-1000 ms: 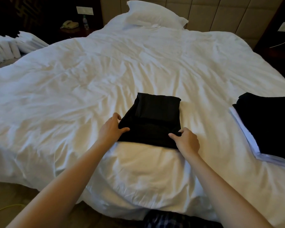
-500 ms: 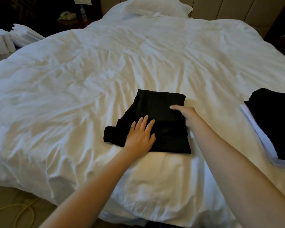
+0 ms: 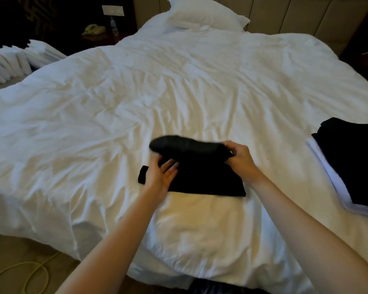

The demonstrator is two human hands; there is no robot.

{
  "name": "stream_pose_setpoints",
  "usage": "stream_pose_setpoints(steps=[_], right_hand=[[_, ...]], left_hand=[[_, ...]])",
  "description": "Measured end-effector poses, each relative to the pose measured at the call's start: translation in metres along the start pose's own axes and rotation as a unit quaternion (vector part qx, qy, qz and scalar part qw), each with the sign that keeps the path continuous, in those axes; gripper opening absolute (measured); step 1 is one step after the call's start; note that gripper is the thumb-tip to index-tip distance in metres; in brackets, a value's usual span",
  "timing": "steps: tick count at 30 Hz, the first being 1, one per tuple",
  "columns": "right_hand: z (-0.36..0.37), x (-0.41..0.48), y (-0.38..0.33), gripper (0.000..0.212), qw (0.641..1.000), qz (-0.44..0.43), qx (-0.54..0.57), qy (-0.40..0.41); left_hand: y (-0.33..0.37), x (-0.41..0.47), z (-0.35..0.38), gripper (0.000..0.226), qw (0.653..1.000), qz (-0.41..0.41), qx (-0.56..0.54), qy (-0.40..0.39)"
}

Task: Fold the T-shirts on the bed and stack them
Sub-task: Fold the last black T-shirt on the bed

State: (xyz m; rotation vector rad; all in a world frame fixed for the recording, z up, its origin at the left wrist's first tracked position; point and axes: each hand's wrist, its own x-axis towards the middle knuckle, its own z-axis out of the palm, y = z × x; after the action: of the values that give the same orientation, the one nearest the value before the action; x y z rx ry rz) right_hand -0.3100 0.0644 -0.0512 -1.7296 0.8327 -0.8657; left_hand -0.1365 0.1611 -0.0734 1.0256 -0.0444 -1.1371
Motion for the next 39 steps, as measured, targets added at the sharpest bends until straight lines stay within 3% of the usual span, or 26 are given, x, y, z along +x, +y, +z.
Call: stream_pose_setpoints(steps=[3,5,7,9,12,15,17,20,22,26,29,31,35,39], right_hand=[[-0.001,-0.022,0.015,0.060,0.989,-0.005,-0.141,-0.045],[-0.006,-0.032,0.024,0.067,0.980,0.016,-0.190,-0.055],[-0.012,-0.038,0.031,0.072,0.979,0.036,-0.192,-0.061],[-0.014,-0.041,0.027,0.074,0.976,0.055,-0.202,-0.064],[-0.006,-0.040,0.013,0.064,0.969,0.078,-0.234,0.006],[0.003,-0.040,0.007,0.034,0.947,0.190,-0.140,0.219],[0.008,-0.044,0.006,0.020,0.926,0.301,-0.087,0.212],[0.009,-0.052,0.000,0.037,0.922,0.350,-0.062,0.156],[0.007,-0.057,-0.005,0.042,0.919,0.364,-0.026,0.151],[0.009,-0.066,-0.013,0.032,0.905,0.407,0.086,0.091],[0.012,-0.057,-0.017,0.026,0.919,0.363,0.108,0.110],[0.013,-0.042,-0.015,0.030,0.938,0.305,0.065,0.154],[0.025,-0.030,-0.001,0.045,0.936,0.291,-0.086,0.177],[0.034,-0.027,0.000,0.037,0.928,0.230,-0.218,0.196]], left_hand=[[0.014,-0.001,-0.014,0.064,0.992,-0.095,-0.069,-0.040],[0.021,-0.004,-0.023,0.064,0.991,-0.111,-0.052,-0.060],[0.025,-0.007,-0.025,0.044,0.990,-0.093,0.086,-0.056],[0.024,-0.009,-0.026,0.044,0.963,-0.051,0.259,-0.045],[0.022,-0.011,-0.023,0.059,0.913,0.027,0.405,-0.030],[0.023,-0.013,-0.017,0.055,0.924,0.010,0.382,-0.025],[0.028,-0.015,-0.011,0.045,0.941,-0.080,0.326,-0.028],[0.039,-0.013,-0.002,0.059,0.926,-0.141,0.347,-0.051],[0.040,-0.007,0.002,0.078,0.903,-0.112,0.412,-0.045],[0.030,-0.003,0.011,0.042,0.896,-0.021,0.440,-0.052],[0.023,0.004,0.008,0.043,0.922,0.031,0.385,-0.039],[0.021,0.008,0.008,0.047,0.930,0.082,0.358,-0.017],[0.014,0.016,0.005,0.050,0.864,0.179,0.468,0.048],[0.009,0.019,0.006,0.036,0.831,0.231,0.498,0.093]])
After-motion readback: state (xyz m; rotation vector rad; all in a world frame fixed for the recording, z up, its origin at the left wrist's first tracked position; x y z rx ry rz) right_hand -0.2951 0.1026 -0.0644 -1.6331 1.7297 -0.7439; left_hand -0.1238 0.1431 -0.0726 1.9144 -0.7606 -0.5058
